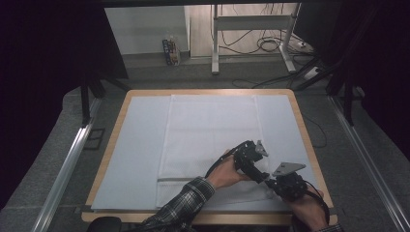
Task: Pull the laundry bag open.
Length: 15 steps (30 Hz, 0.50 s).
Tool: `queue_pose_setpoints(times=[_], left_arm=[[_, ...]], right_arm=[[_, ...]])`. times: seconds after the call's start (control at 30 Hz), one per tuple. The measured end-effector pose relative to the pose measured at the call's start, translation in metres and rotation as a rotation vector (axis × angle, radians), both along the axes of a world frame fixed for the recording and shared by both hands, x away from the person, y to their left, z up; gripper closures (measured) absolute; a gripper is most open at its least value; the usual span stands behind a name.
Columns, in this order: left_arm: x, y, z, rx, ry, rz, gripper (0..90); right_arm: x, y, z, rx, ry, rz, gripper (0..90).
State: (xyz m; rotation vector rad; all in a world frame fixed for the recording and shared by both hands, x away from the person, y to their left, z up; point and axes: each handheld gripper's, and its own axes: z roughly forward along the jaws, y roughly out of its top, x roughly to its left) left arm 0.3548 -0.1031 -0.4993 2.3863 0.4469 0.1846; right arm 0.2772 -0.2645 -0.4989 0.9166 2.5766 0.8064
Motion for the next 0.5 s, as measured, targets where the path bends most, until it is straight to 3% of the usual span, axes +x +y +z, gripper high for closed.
queue_pose_setpoints(times=[0.07,0.17,0.33,0.5], left_arm=[[0.000,-0.001,-0.001,0.032,-0.037,0.023,11.4],[0.001,0.005,0.001,0.018,-0.058,0.068,12.1],[0.004,0.023,0.006,0.001,-0.035,0.074,12.7],[0.001,0.042,0.011,-0.046,-0.011,0.050,16.2]], right_arm=[[0.000,0.000,0.000,-0.004,0.000,-0.001,87.9],[0.000,0.000,0.000,-0.009,0.005,-0.005,87.9],[0.001,-0.001,0.000,-0.003,-0.001,-0.011,87.9],[-0.001,0.000,0.002,-0.011,-0.025,-0.005,87.8]])
